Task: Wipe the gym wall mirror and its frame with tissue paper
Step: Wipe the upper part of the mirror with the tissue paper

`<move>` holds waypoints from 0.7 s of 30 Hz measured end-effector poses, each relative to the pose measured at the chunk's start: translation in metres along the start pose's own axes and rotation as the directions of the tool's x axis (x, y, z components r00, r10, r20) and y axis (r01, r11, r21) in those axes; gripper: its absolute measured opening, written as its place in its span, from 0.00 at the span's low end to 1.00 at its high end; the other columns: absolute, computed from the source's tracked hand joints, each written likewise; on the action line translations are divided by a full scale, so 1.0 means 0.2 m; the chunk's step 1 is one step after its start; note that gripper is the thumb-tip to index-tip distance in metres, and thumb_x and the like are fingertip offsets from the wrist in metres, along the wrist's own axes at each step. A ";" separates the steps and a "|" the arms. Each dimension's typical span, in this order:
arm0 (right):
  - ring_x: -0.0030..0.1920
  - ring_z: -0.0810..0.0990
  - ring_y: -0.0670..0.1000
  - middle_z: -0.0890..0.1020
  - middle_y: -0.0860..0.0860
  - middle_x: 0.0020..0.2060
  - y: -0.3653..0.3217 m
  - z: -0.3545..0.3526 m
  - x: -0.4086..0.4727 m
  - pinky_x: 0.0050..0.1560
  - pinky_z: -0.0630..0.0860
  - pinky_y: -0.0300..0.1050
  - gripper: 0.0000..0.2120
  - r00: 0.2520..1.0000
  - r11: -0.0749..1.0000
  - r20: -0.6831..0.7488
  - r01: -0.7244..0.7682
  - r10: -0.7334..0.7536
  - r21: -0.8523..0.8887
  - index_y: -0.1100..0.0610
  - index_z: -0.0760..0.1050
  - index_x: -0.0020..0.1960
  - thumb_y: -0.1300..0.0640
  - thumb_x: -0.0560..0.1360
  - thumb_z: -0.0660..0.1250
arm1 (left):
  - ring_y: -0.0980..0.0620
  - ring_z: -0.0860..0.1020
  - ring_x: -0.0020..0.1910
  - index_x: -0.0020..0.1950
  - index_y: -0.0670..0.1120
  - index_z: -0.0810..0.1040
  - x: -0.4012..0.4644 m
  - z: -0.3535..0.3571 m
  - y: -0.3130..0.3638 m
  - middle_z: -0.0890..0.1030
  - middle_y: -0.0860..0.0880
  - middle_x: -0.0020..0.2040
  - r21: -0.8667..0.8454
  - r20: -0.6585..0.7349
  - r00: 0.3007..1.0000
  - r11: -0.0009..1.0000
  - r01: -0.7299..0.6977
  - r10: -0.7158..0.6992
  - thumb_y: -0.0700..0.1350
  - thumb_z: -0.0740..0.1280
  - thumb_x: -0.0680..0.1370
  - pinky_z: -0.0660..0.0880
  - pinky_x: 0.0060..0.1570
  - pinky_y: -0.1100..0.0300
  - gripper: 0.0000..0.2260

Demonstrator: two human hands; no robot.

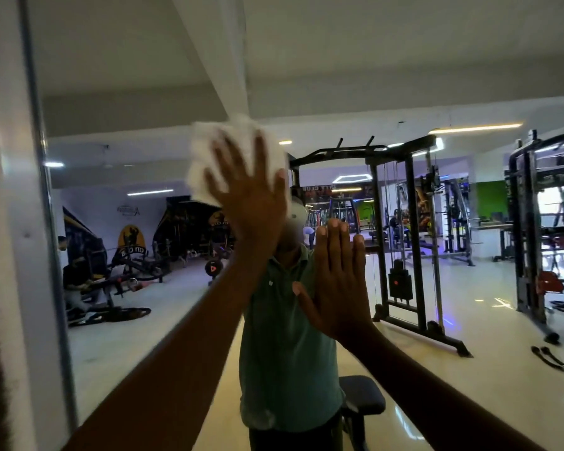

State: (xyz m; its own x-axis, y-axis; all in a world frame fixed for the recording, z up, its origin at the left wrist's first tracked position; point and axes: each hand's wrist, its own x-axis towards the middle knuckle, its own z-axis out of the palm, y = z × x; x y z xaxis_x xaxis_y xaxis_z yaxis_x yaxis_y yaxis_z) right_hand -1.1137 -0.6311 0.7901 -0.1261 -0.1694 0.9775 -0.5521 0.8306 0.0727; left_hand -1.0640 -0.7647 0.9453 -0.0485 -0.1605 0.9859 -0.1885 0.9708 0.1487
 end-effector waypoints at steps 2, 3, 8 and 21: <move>0.84 0.46 0.65 0.48 0.64 0.84 -0.01 0.00 -0.03 0.82 0.45 0.67 0.45 0.999 0.999 0.006 -0.052 0.052 0.017 0.66 0.52 0.83 0.33 0.81 0.54 | 0.36 0.47 0.83 0.85 0.56 0.47 -0.03 0.03 0.14 0.47 0.37 0.84 -0.039 0.086 0.935 0.939 -0.341 0.344 0.64 0.48 0.84 0.44 0.77 0.33 0.31; 0.84 0.46 0.65 0.48 0.64 0.84 -0.01 0.00 -0.07 0.82 0.45 0.67 0.45 0.996 0.996 0.012 -0.084 0.084 0.011 0.66 0.52 0.83 0.33 0.81 0.53 | 0.36 0.48 0.83 0.85 0.55 0.50 -0.01 0.04 0.14 0.49 0.37 0.84 -0.051 0.104 0.861 0.868 -0.495 0.497 0.64 0.49 0.84 0.44 0.77 0.33 0.31; 0.84 0.47 0.66 0.48 0.65 0.83 0.04 0.02 -0.21 0.82 0.42 0.64 0.46 0.997 0.997 0.029 -0.070 0.071 -0.040 0.67 0.53 0.83 0.34 0.80 0.59 | 0.36 0.48 0.83 0.85 0.53 0.49 -0.01 -0.05 -0.45 0.48 0.37 0.84 0.046 0.108 0.787 0.787 -0.615 0.608 0.64 0.48 0.85 0.49 0.78 0.33 0.31; 0.84 0.48 0.66 0.50 0.65 0.83 0.00 0.02 -0.21 0.82 0.47 0.68 0.45 0.996 0.995 0.009 -0.092 0.092 0.041 0.67 0.53 0.82 0.34 0.80 0.56 | 0.35 0.50 0.83 0.85 0.55 0.53 -0.07 0.04 0.08 0.51 0.38 0.84 -0.045 0.110 0.641 0.648 -0.761 0.760 0.66 0.48 0.84 0.49 0.77 0.31 0.31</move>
State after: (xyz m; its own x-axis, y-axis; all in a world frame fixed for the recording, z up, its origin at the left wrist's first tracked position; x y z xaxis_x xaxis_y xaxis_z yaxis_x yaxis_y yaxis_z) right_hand -1.1115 -0.6255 0.7484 -0.1836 -0.0975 0.9782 -0.5712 0.8204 -0.0255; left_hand -1.0737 -0.7483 0.9332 -0.2822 0.6154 0.7360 -0.0409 0.7588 -0.6501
